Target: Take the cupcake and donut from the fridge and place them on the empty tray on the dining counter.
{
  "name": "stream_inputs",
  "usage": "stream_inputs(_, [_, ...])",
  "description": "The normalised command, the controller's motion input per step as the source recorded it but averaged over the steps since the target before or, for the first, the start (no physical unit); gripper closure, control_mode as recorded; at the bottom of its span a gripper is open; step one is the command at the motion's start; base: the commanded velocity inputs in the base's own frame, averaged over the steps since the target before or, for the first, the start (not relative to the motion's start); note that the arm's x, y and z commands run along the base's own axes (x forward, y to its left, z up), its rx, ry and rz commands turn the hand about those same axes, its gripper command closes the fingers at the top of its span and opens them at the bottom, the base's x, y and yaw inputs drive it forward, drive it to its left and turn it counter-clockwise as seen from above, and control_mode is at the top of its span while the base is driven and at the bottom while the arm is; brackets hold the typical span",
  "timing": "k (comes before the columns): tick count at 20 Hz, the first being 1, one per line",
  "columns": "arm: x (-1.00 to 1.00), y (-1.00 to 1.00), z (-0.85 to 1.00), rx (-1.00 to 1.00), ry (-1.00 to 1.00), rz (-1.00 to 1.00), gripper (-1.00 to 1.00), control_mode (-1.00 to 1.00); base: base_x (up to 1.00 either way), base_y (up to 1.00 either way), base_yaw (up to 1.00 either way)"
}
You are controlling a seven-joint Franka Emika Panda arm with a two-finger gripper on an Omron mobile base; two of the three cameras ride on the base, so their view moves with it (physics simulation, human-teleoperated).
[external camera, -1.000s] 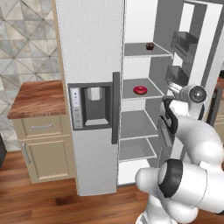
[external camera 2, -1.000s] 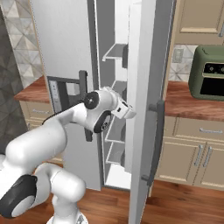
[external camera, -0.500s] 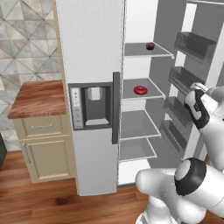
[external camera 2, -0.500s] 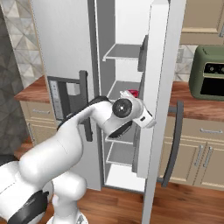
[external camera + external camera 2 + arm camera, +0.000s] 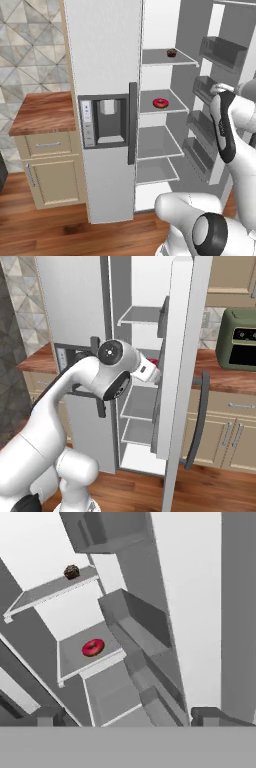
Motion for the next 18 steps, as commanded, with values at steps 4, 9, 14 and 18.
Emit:
stream_inputs(4, [0.05, 0.88, 0.30, 0.12, 0.30, 0.15, -1.00, -1.00, 0.00, 0.00, 0.00])
stream_inputs(9, [0.00, 0.86, -0.06, -0.05, 0.02, 0.15, -1.00, -1.00, 0.00, 0.00, 0.00])
stream_inputs(14, [0.00, 0.77, -0.07, -0.22, 0.00, 0.18, -1.00, -1.00, 0.00, 0.00, 0.00])
stream_inputs(18, [0.01, 0.81, -0.48, -0.01, 0.12, 0.19, -1.00, -1.00, 0.00, 0.00, 0.00])
